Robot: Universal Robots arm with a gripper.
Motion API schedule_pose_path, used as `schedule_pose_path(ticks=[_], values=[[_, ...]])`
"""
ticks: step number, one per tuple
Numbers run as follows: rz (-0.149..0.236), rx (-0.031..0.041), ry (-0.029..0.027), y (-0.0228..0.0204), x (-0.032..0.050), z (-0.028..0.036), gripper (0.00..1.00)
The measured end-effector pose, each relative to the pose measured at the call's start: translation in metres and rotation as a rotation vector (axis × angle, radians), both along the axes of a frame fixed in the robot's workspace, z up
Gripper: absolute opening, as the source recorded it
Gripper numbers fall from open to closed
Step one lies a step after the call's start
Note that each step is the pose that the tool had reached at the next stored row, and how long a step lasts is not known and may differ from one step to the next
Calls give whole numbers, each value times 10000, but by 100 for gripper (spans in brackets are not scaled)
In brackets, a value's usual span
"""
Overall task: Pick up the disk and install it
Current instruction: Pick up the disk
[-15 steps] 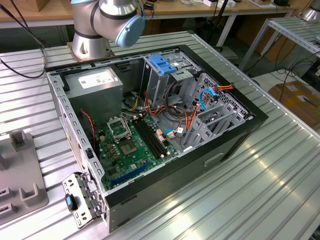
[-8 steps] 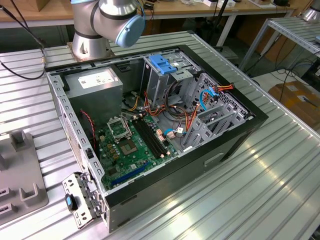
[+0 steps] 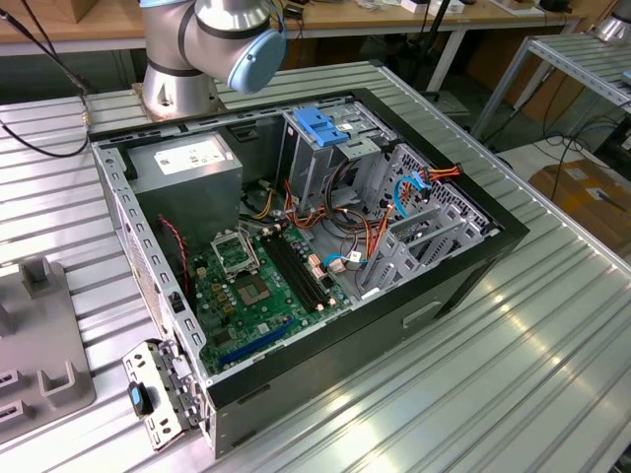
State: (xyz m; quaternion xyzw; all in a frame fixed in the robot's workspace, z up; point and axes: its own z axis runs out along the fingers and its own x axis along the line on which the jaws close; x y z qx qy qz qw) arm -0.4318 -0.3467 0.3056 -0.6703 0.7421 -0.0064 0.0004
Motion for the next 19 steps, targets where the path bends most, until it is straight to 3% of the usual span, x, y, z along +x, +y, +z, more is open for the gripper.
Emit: schedule_pose_path(ticks=[8, 9, 16, 17, 19], values=[[-1, 0, 0, 0, 0, -1, 59], [-1, 0, 0, 0, 0, -2, 51], [-1, 0, 0, 1, 0, -2, 50], [-1, 0, 0, 1, 0, -3, 43], [-1, 0, 0, 1, 0, -3, 43]])
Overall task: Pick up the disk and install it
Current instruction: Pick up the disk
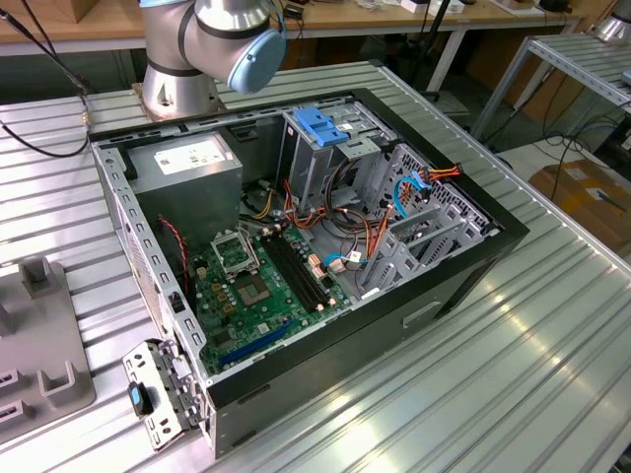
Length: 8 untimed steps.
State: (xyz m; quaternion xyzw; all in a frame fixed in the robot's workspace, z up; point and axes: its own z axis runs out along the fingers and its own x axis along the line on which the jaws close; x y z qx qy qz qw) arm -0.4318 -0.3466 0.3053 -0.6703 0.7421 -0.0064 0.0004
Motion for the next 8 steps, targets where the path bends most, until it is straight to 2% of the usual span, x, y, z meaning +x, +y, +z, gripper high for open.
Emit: schedule_pose_path(ticks=[8], values=[[0, 0, 0, 0, 0, -1, 43]])
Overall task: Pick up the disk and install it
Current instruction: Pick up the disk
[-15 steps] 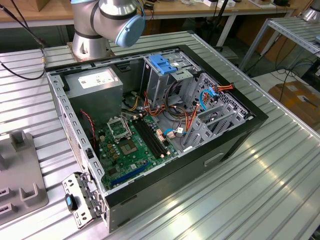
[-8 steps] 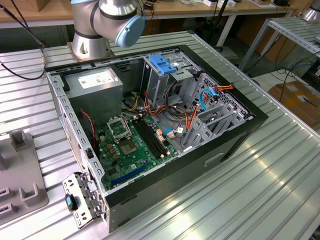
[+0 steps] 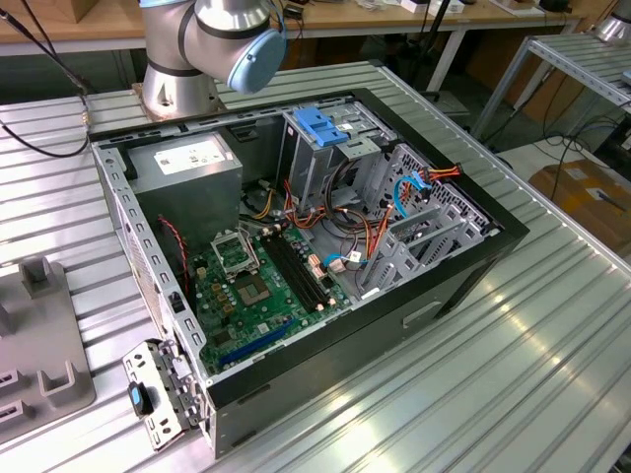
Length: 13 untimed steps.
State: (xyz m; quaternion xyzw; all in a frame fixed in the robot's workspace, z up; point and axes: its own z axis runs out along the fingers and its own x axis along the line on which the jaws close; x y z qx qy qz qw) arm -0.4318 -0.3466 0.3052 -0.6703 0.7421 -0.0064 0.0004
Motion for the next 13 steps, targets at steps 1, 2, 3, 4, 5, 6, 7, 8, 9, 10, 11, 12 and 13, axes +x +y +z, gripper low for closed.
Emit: schedule_pose_path(ticks=[1, 2, 3, 4, 5, 6, 7, 8, 9, 10, 11, 12, 13], values=[[0, 0, 0, 0, 0, 0, 43], [0, 0, 1, 0, 0, 0, 41], [0, 0, 1, 0, 0, 0, 35], [0, 0, 0, 0, 0, -1, 35], [0, 0, 0, 0, 0, -1, 35], [0, 0, 0, 0, 0, -2, 35], [0, 0, 0, 0, 0, -2, 35], [-1, 0, -1, 0, 0, -2, 35], [0, 0, 0, 0, 0, -2, 35], [0, 0, 0, 0, 0, -2, 35], [0, 0, 0, 0, 0, -2, 35], [0, 0, 0, 0, 0, -3, 35], [0, 0, 0, 0, 0, -3, 35]])
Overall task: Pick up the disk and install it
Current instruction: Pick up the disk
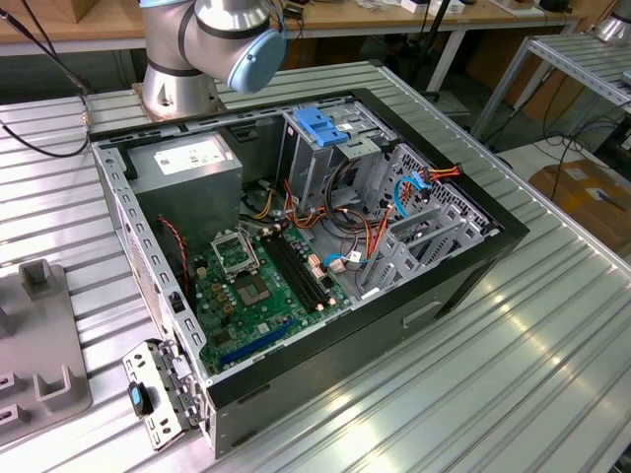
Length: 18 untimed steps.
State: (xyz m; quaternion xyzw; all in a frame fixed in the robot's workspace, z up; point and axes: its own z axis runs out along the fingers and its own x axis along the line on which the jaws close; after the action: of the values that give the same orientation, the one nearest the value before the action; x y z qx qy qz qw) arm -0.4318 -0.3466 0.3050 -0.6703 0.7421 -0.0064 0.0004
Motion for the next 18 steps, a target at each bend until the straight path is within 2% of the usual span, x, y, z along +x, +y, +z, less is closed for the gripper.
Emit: schedule_pose_path(ticks=[5, 8, 12, 14, 18], values=[[19, 0, -1, 0, 0, -1, 35], [155, 0, -1, 0, 0, -1, 35], [731, 0, -1, 0, 0, -2, 35], [1210, 0, -1, 0, 0, -2, 35], [1213, 0, 0, 0, 0, -2, 35]])
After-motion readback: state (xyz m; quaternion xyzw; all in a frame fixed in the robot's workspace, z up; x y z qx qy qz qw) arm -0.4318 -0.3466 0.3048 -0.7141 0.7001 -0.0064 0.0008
